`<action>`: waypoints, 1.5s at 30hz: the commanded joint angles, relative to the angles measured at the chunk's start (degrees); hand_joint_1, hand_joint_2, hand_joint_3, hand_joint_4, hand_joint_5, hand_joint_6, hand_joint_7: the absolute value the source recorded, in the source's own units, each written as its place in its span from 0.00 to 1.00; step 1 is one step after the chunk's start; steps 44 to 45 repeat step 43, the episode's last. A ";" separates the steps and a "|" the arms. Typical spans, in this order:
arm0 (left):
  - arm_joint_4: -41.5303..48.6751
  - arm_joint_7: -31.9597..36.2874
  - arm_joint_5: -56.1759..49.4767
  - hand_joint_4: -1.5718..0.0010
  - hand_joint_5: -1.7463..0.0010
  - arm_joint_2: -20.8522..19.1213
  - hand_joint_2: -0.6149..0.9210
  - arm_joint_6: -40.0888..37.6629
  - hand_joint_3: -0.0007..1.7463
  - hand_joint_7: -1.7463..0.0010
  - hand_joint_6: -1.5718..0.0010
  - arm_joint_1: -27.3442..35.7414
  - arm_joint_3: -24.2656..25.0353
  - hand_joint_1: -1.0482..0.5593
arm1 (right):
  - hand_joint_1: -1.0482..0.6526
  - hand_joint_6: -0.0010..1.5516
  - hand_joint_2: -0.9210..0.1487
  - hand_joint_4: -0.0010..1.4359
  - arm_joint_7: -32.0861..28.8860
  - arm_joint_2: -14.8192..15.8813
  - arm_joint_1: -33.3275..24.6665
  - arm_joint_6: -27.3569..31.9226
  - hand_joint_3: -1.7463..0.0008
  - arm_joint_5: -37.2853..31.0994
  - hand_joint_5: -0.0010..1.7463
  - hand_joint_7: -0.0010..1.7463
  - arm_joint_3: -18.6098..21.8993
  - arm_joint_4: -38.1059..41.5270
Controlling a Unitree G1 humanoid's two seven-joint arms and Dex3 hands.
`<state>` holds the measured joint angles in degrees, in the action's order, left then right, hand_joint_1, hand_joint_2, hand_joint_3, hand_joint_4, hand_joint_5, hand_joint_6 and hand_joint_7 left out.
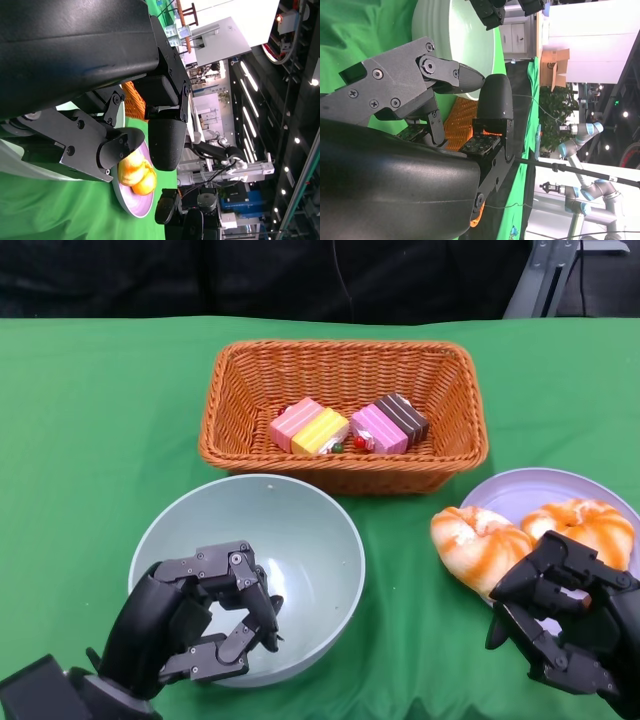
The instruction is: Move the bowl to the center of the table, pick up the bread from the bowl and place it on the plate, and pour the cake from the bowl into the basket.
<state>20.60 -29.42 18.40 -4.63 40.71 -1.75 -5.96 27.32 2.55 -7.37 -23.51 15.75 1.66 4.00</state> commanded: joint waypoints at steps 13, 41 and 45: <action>-2.76 -7.34 2.23 0.48 0.05 -1.80 0.74 -6.25 0.74 0.15 0.50 0.55 2.10 0.70 | 0.58 0.39 0.33 0.48 -0.58 0.13 -1.99 -0.75 0.46 -0.87 0.93 0.80 -2.32 -3.34; -1.47 -10.64 0.78 0.46 0.08 0.09 0.72 -4.92 0.72 0.18 0.48 -1.13 4.78 0.72 | 0.56 0.41 0.38 0.48 0.68 0.33 -0.97 -1.47 0.45 -0.16 0.93 0.75 -2.97 -1.56; -0.71 -10.98 0.95 0.46 0.08 0.23 0.73 -4.33 0.72 0.18 0.48 -1.46 4.91 0.72 | 0.56 0.41 0.37 0.49 0.90 0.29 -0.68 -2.09 0.47 -0.11 0.93 0.75 -2.85 -0.94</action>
